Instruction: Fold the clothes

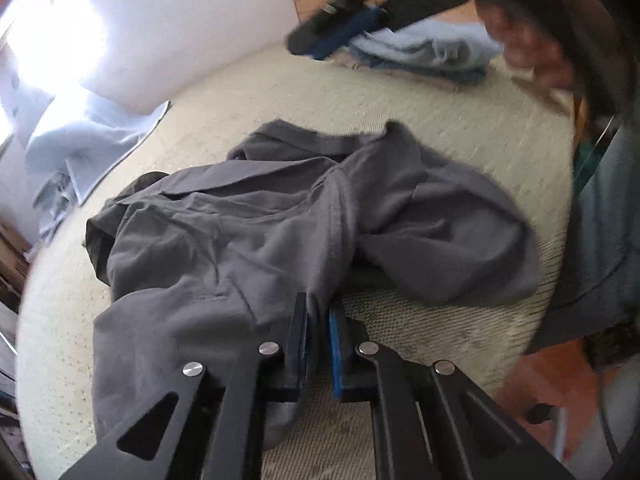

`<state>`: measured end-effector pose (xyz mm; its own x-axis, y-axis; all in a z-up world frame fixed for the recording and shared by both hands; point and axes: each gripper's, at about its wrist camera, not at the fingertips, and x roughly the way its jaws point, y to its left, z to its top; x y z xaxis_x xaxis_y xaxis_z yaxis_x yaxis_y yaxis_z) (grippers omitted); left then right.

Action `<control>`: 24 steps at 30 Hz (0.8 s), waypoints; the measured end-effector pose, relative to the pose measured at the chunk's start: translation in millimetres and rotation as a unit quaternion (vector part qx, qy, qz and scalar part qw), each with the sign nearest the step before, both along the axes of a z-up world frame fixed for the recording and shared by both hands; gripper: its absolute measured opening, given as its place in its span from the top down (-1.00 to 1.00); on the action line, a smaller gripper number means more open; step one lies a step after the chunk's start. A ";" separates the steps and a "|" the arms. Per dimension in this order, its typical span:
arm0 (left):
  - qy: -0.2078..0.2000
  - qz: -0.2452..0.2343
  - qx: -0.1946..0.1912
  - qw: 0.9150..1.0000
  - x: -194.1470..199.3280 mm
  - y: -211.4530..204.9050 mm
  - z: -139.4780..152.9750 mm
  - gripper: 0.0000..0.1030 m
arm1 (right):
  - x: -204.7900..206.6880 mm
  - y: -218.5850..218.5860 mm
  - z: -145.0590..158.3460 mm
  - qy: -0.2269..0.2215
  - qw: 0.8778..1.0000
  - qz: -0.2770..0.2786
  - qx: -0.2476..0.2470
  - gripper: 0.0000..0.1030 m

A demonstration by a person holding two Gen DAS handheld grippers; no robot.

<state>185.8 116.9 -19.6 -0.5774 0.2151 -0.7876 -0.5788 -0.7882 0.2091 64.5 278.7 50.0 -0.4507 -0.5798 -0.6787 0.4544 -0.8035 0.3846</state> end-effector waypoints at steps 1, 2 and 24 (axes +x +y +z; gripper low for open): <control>-0.004 -0.004 0.011 1.000 2.5 -5.8 8.3 0.84 | 6.3 -3.4 4.9 0.031 0.999 0.014 0.027 0.23; -0.005 -0.007 0.017 1.000 4.9 -10.4 15.9 0.84 | 15.1 -8.3 6.9 0.063 0.996 0.032 0.051 0.05; -0.022 -0.031 0.064 0.997 6.1 -56.4 63.6 0.84 | 122.8 -120.3 -60.3 0.444 0.669 0.383 0.457 0.05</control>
